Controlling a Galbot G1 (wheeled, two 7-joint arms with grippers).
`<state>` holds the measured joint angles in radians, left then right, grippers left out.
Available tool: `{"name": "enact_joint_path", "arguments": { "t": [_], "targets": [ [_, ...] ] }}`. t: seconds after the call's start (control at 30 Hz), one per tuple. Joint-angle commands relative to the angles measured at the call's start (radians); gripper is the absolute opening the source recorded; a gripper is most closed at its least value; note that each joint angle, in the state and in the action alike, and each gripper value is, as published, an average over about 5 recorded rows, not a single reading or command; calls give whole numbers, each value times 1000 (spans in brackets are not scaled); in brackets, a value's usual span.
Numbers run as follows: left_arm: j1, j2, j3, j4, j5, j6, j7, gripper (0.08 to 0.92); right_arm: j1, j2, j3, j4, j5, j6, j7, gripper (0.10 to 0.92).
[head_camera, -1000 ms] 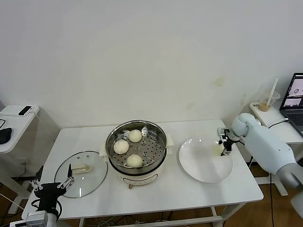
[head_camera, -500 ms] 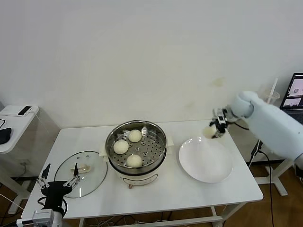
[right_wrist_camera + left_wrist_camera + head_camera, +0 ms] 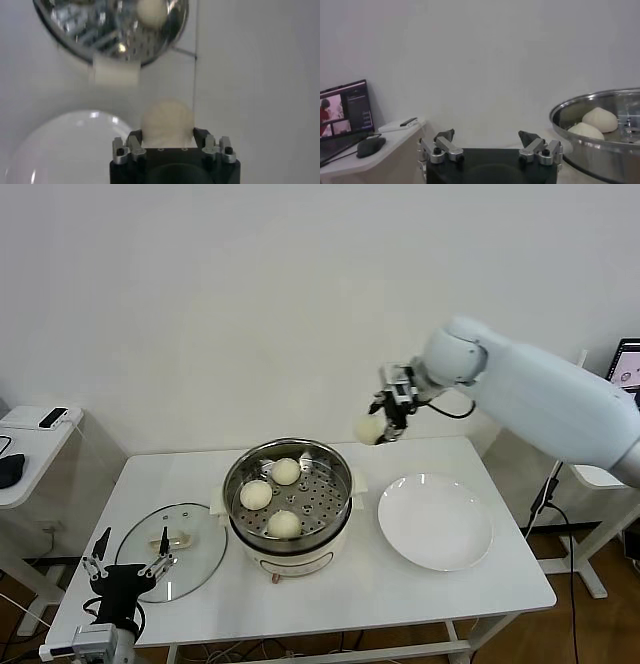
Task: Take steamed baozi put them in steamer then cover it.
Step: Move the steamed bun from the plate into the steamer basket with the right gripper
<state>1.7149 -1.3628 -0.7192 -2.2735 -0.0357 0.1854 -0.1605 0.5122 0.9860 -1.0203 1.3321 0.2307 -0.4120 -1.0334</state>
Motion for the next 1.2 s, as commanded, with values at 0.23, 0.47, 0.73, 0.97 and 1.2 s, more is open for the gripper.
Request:
{"name": "enact_joint_path", "arguments": {
  "t": [0.23,0.47,0.73,0.97,1.2],
  "targets": [
    [8,-5,-5,-13,0,1,0,823,13,224,-147,22,227,-217,189,645],
    [11,-9,-10,-14,-2,-1,-1,823,-59,230,-159,16,212,-302,241,645],
    [9,-6,-16,-10,-7,-1,-1,823,-100,223,-162,0,178,-316,245,645],
    [4,-3,-15,-3,-10,-2,-1,823,-122,218,-160,-12,137,-315,222,648],
    [2,-3,-16,-4,-11,-2,-1,823,-135,217,-157,-20,117,-314,215,645]
  ]
}}
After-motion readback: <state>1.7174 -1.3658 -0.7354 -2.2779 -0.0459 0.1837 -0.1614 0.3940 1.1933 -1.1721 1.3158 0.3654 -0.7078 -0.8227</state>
